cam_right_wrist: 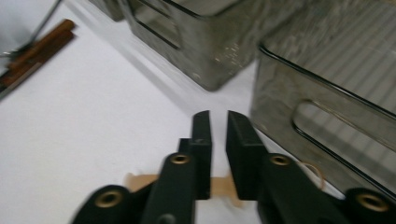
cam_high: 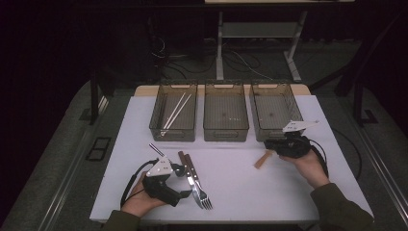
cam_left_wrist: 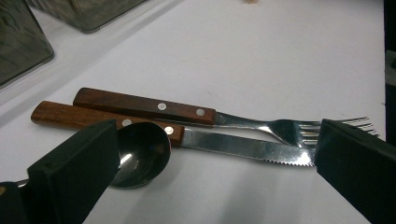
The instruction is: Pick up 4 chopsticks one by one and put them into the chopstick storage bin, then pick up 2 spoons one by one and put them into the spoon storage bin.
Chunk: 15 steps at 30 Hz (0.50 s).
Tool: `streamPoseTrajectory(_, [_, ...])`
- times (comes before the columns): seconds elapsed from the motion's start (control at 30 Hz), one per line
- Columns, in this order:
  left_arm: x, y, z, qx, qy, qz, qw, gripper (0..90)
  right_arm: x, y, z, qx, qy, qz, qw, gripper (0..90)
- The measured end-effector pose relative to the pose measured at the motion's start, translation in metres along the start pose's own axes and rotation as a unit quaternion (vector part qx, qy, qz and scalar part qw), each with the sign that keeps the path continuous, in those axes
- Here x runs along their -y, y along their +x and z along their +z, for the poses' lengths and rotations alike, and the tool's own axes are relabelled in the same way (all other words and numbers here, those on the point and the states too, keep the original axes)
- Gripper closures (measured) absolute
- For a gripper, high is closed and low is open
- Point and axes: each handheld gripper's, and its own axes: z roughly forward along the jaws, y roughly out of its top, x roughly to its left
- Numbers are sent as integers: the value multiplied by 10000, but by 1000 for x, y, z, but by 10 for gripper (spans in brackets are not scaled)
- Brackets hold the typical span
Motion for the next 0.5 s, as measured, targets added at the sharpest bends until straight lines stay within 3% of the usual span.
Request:
streamPoseTrajectory(0.07, [0,0,0,-1,3,1,10000,0,1,-4,1,110,48,-1,9999,896])
streamPoseTrajectory(0.5, [0,0,0,0,-1,-1,10000,0,9,-19,15,313,446,68,9985,898])
